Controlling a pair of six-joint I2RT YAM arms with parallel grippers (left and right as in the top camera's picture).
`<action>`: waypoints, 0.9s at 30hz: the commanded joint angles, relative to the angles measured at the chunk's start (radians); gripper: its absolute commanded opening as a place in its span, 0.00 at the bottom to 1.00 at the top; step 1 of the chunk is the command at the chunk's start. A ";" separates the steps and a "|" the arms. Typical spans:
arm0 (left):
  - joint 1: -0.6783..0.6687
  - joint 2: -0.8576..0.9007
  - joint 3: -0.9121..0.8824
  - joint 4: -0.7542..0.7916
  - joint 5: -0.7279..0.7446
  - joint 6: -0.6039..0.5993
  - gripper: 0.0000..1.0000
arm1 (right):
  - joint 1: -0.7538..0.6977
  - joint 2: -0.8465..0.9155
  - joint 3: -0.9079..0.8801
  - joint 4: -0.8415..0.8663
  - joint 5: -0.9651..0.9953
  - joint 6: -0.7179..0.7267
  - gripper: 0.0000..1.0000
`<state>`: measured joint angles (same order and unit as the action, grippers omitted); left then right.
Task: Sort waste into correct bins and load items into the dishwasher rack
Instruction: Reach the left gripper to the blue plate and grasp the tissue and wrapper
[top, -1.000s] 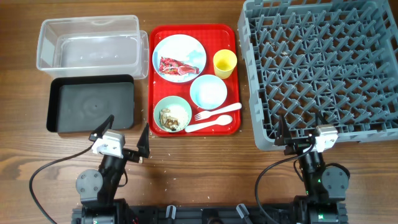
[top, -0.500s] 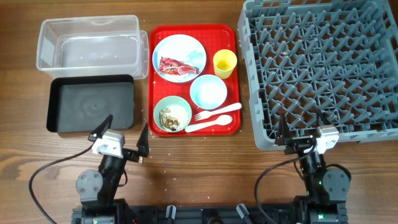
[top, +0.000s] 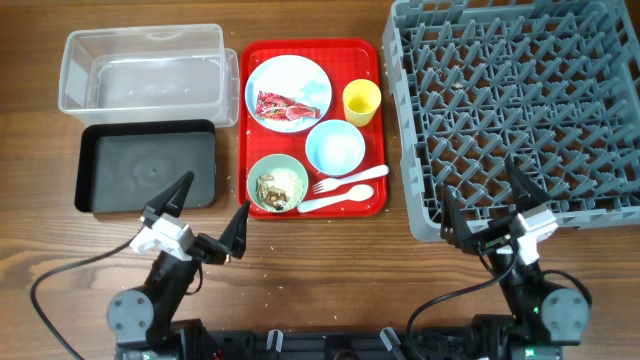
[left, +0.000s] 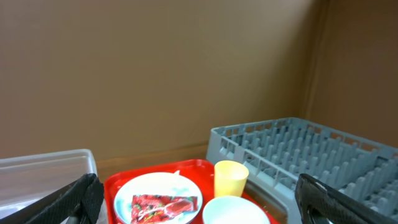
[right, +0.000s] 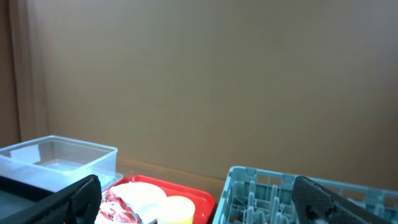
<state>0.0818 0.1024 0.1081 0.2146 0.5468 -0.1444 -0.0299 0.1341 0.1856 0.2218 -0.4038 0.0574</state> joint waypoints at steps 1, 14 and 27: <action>0.004 0.125 0.110 0.003 0.041 -0.025 1.00 | -0.004 0.127 0.100 0.002 -0.071 -0.031 1.00; -0.256 1.089 0.850 -0.275 -0.026 0.129 1.00 | -0.004 0.615 0.491 -0.321 -0.159 -0.060 1.00; -0.320 2.119 1.971 -1.116 -0.187 0.325 1.00 | -0.004 0.819 0.676 -0.658 -0.163 -0.060 1.00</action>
<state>-0.2394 2.1372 2.0434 -0.9112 0.3786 0.1314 -0.0299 0.9279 0.8406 -0.4278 -0.5438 -0.0914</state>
